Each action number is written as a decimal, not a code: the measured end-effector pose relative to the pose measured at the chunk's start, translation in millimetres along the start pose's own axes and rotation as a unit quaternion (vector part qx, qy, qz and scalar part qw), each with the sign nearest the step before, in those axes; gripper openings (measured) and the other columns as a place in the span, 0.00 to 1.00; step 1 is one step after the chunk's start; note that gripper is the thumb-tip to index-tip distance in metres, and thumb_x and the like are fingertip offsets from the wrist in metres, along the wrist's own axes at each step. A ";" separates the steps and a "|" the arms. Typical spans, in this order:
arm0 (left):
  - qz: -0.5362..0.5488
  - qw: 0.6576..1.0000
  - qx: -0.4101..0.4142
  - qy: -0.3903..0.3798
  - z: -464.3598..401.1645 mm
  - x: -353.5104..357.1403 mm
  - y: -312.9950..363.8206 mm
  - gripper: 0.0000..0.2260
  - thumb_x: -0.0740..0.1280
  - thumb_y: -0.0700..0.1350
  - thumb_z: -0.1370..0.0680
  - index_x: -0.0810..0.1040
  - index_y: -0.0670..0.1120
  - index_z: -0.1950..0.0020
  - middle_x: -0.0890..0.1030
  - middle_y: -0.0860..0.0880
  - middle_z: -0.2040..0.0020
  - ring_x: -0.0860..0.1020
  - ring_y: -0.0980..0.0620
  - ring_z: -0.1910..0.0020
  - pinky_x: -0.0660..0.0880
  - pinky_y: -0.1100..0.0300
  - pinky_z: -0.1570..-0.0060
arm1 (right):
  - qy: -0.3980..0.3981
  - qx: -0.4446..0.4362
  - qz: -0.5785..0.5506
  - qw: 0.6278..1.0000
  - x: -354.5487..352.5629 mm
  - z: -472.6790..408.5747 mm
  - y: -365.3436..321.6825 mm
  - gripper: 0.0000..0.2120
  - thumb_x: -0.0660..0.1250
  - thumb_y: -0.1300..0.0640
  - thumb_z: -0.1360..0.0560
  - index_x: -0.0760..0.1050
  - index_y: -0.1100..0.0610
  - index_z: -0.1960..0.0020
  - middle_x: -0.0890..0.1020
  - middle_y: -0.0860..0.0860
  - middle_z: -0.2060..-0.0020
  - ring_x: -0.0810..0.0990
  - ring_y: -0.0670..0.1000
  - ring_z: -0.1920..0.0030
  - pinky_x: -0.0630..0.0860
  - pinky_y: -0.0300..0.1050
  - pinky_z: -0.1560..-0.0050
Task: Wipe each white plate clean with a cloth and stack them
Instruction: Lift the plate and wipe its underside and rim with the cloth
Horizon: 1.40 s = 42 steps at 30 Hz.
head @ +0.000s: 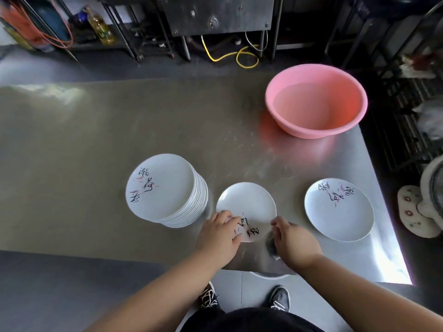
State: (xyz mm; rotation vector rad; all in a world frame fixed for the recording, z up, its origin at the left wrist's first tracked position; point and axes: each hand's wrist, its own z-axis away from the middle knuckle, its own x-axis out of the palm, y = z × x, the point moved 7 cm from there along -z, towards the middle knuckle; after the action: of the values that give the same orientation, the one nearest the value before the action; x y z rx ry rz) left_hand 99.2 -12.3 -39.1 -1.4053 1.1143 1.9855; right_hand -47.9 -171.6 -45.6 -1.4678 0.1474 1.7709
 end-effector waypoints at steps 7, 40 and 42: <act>-0.017 0.970 -0.221 -0.104 -30.5 -19.0 -25.4 0.30 0.63 0.61 0.18 0.63 0.43 0.25 0.78 0.44 0.35 0.79 0.42 0.38 0.77 0.49 0.48 | -0.132 0.130 -0.003 0.983 -8.7 -51.6 14.5 0.19 0.59 0.45 0.18 0.74 0.59 0.38 0.83 0.59 0.46 0.82 0.62 0.46 0.77 0.49 0.49; 0.749 0.654 -0.100 -0.039 -37.4 -232.3 61.5 0.15 0.61 0.36 0.15 0.78 0.43 0.30 0.83 0.42 0.34 0.83 0.44 0.38 0.82 0.47 0.47 | 0.374 -0.029 -0.142 0.916 -303.1 25.6 -84.2 0.10 0.66 0.51 0.20 0.80 0.52 0.41 0.81 0.45 0.51 0.80 0.46 0.52 0.77 0.45 0.54; 0.752 0.653 -0.076 -0.033 -33.5 -244.7 70.1 0.15 0.62 0.36 0.16 0.78 0.44 0.30 0.83 0.42 0.34 0.84 0.44 0.38 0.82 0.48 0.47 | 0.406 -0.104 -0.195 0.887 -323.4 37.4 -107.6 0.10 0.67 0.55 0.19 0.80 0.49 0.39 0.80 0.40 0.47 0.78 0.39 0.47 0.74 0.34 0.47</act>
State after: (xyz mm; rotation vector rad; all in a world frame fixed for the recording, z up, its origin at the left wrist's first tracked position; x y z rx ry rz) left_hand 156.0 -59.7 206.7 -0.1005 2.5864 3.0543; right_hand -10.3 -242.0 287.9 -2.1498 0.0756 0.7889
